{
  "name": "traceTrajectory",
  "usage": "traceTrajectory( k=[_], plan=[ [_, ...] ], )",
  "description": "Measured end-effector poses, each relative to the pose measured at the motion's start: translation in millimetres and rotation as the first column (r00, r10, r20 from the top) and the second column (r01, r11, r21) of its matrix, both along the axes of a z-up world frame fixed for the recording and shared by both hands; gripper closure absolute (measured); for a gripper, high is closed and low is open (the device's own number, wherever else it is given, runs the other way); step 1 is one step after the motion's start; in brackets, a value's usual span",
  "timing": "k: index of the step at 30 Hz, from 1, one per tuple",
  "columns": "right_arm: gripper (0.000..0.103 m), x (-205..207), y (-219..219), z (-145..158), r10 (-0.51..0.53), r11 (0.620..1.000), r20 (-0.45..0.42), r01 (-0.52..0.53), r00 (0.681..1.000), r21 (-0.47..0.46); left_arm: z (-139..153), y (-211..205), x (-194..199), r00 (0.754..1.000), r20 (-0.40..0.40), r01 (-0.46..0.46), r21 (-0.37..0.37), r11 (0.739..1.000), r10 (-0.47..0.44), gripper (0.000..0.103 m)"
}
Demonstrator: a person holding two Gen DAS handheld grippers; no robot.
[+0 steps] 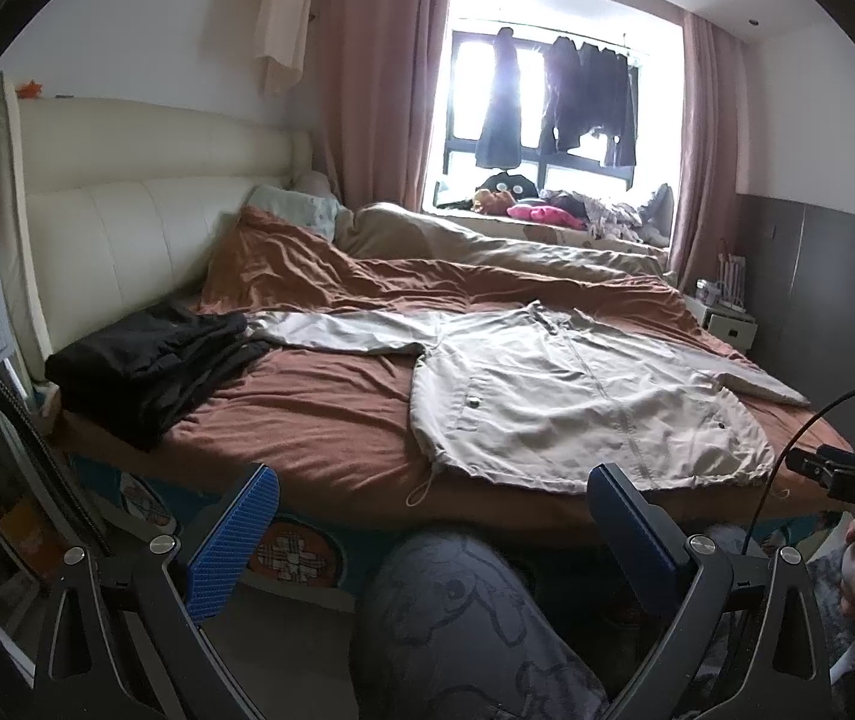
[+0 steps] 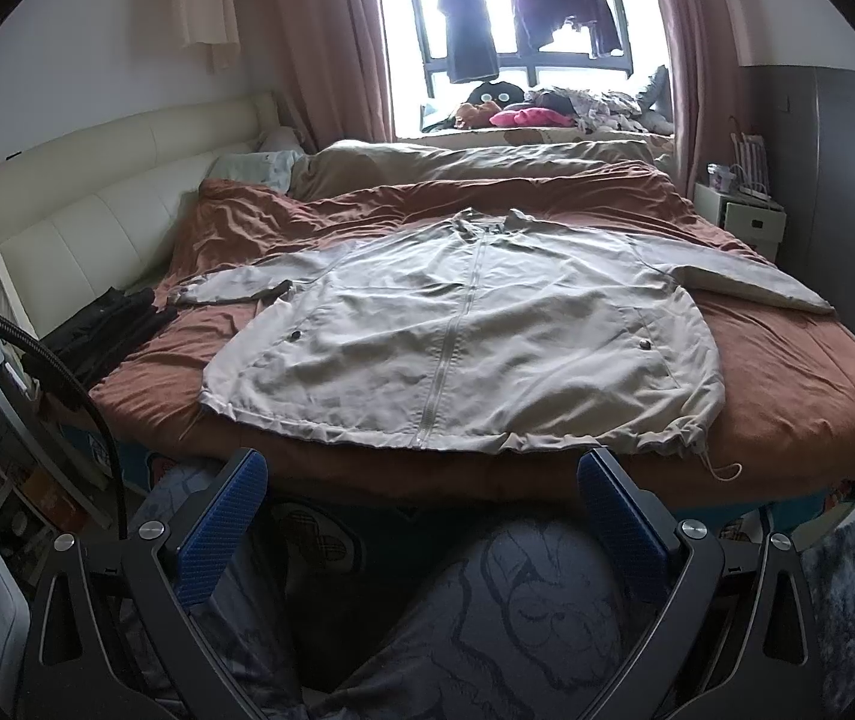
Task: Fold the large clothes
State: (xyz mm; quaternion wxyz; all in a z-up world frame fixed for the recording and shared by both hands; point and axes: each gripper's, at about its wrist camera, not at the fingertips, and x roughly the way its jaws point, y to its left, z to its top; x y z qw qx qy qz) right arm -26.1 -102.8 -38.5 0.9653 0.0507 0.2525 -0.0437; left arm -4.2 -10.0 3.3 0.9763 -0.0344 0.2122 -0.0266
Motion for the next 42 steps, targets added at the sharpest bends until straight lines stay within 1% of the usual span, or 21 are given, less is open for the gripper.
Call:
traceTrajectory(
  k=[5,10,13,20,29,42],
  plan=[
    [0.0,0,0,-1,0.0,1.0,0.0,0.0,1.0,0.002,0,0,-1,1.0,0.0,0.011,0.001,1.0,-0.011,0.0],
    [0.0,0,0,-2,-0.002,1.0,0.0,0.002,1.0,0.003,2,0,-5,1.0,0.022,0.019,0.005,1.0,-0.019,0.0],
    [0.0,0,0,-2,-0.002,1.0,-0.001,0.002,1.0,0.001,2,2,-6,0.999,0.028,0.029,-0.01,1.0,-0.028,0.0],
    [0.0,0,0,-3,-0.002,1.0,-0.002,0.002,1.0,0.001,2,6,-8,0.999,0.04,0.019,-0.024,1.0,-0.018,0.0],
    [0.0,1,2,-3,0.001,1.0,-0.004,-0.001,1.0,0.001,-2,10,-5,0.999,0.032,0.011,-0.038,0.999,-0.01,0.0],
    [0.0,6,2,-5,0.001,1.0,-0.011,-0.001,1.0,-0.003,-4,14,2,1.0,0.025,0.017,-0.031,0.999,-0.016,0.0]
  ],
)
